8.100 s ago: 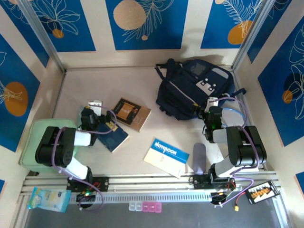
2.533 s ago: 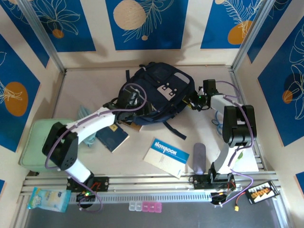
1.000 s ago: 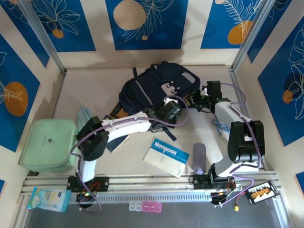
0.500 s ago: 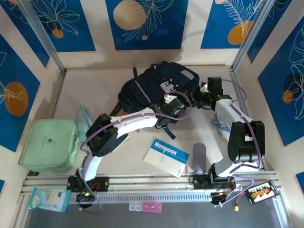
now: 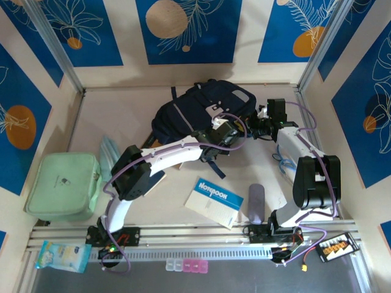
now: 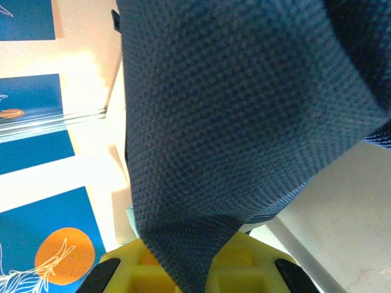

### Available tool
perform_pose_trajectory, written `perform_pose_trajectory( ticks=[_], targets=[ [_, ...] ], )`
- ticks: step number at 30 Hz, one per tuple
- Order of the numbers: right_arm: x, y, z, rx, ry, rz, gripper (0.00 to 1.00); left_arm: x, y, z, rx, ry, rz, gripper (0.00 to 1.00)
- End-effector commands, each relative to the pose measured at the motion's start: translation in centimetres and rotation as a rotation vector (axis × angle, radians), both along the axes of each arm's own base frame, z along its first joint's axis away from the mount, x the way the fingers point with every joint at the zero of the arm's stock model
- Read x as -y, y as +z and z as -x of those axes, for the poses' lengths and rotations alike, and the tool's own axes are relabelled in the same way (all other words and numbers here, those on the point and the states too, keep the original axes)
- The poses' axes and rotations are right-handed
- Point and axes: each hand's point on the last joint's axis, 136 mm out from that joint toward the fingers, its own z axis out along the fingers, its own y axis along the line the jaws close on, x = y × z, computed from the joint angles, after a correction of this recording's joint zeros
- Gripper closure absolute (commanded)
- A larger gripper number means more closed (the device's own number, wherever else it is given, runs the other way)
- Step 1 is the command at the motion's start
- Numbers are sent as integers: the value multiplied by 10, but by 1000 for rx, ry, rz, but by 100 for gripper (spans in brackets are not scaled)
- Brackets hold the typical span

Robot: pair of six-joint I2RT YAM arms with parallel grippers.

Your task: Pack books, pencil case, and school supplies into a backpack

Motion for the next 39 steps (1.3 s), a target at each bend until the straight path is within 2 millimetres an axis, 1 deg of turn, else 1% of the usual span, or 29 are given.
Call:
perform_pose_trajectory(
  ticks=[1,4,6,7,11,16,19,29,34,37,39],
  targets=[
    [-13,30,4,50,77,-70,98,-1,14,-14,53,33,1,74],
    [-12,27,4,43,74,-71,98,-3,14,-16,65,44,-6,80],
    [-12,27,3,42,73,-73,98,-5,14,-16,71,53,-15,87],
    [-12,28,3,43,74,-73,98,-6,14,-17,75,56,-19,87],
    [-12,27,4,42,74,-72,98,-7,15,-19,88,63,-26,87],
    [-13,26,4,40,79,-77,98,-5,15,-22,97,62,-25,81],
    [-14,27,6,40,81,-78,98,-4,14,-24,102,65,-32,80],
    [-16,26,9,37,90,-83,98,-9,11,-33,118,95,-52,80],
    [-16,25,9,34,90,-82,98,-6,9,-35,116,84,-45,81],
    [-17,26,10,34,93,-79,98,-3,8,-36,114,77,-36,79],
    [-16,26,11,33,94,-78,99,-1,6,-37,113,73,-34,80]
  ],
)
